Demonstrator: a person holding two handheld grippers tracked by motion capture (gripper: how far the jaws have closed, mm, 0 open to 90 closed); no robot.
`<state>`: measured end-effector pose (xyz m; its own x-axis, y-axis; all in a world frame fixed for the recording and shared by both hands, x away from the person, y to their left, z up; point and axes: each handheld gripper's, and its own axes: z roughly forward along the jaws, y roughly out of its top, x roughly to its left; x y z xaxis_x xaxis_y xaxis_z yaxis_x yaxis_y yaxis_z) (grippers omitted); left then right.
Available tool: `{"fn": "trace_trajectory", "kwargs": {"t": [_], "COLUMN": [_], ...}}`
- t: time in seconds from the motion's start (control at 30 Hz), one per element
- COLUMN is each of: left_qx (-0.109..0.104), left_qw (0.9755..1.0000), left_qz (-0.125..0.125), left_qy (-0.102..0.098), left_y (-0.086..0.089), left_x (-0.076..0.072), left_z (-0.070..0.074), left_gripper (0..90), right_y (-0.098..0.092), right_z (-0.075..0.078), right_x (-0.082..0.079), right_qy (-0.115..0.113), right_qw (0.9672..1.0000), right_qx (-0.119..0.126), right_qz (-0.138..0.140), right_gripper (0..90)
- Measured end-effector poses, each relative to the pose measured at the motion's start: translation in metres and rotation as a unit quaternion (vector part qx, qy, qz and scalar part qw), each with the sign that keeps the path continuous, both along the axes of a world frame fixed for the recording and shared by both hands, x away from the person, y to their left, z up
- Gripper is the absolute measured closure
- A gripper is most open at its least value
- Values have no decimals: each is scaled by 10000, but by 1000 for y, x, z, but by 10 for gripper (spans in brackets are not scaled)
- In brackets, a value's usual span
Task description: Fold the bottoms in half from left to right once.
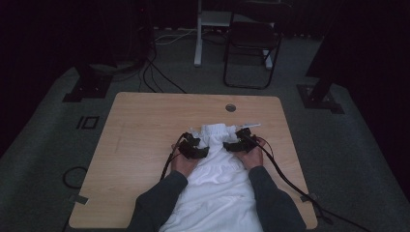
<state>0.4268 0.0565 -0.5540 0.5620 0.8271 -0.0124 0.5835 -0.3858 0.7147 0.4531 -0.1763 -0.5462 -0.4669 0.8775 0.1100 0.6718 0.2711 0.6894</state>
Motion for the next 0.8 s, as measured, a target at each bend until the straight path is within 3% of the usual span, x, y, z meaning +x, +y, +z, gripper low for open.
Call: {"fn": "trace_trajectory", "kwargs": {"t": [0.1, 0.2, 0.33, 0.5, 0.63, 0.8], "left_qx": [15, 31, 131, 232, 213, 207], "left_qw": [10000, 9999, 9998, 9994, 9992, 9988], "left_qz": [16, 76, 161, 268, 322, 437], "left_qy": [33, 75, 35, -45, -93, -121], "left_y": [3, 9, 16, 15, 16, 20], "left_x": [0, 0, -1, -1, -2, -2], "left_z": [1, 2, 3, 5, 8, 12], "left_gripper": [382, 375, 366, 346, 334, 334], "right_y": [1, 5, 9, 9, 7, 6], "right_z": [-7, -9, -5, -5, -6, -7], "right_x": [3, 0, -4, -2, -1, -1], "right_qy": [113, -19, -97, 56, 140, 185], "right_qw": [9998, 9993, 9995, 9996, 9991, 9988], "right_qx": [-118, -364, -220, 131, 306, 405], "right_qz": [-76, -88, 222, 236, 243, 199], "right_gripper": [112, 177, 517, 741, 800, 811]}}
